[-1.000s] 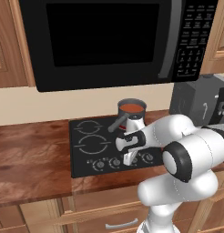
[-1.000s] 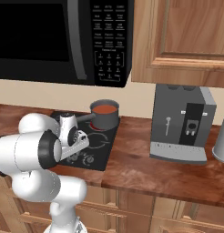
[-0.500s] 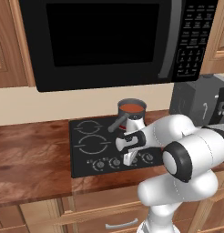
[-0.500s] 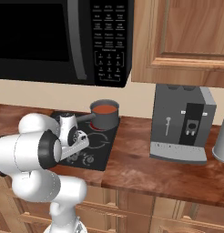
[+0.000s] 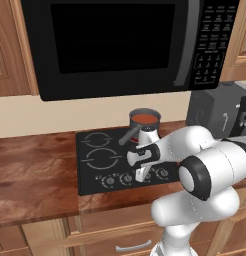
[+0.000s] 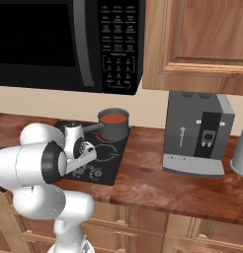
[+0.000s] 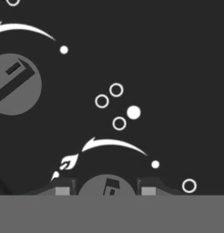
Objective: Wait until the marinara sauce is simmered to a deep red color and then turn off the stove.
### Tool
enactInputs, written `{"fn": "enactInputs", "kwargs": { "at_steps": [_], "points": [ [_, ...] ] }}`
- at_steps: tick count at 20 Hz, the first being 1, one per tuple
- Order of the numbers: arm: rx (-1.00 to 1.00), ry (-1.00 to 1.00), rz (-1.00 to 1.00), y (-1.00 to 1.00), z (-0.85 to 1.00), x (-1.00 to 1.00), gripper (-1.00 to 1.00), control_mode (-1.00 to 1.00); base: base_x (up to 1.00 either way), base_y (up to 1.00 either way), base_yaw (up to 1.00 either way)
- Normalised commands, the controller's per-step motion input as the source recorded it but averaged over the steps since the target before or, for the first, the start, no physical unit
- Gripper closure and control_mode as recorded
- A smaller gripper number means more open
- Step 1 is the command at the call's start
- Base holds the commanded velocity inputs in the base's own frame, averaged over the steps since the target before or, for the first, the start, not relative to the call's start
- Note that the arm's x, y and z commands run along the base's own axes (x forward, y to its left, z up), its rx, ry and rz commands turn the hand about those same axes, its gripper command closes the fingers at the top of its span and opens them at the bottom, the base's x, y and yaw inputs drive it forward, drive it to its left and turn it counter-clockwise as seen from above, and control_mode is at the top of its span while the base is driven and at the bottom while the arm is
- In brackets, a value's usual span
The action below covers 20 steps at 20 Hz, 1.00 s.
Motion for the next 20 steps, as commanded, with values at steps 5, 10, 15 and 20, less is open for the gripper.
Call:
{"fn": "enactInputs", "kwargs": {
  "at_steps": [5,10,15,20],
  "points": [
    [0.0,0.0,0.0,0.0,0.0,0.0,1.0,-1.0,0.0,0.0,0.0],
    [0.0,0.0,0.0,0.0,0.0,0.0,1.0,-1.0,0.0,0.0,0.0],
    [0.0,0.0,0.0,0.0,0.0,0.0,1.0,-1.0,0.0,0.0,0.0],
    [0.0,0.0,0.0,0.0,0.0,0.0,1.0,-1.0,0.0,0.0,0.0]
  ]
}}
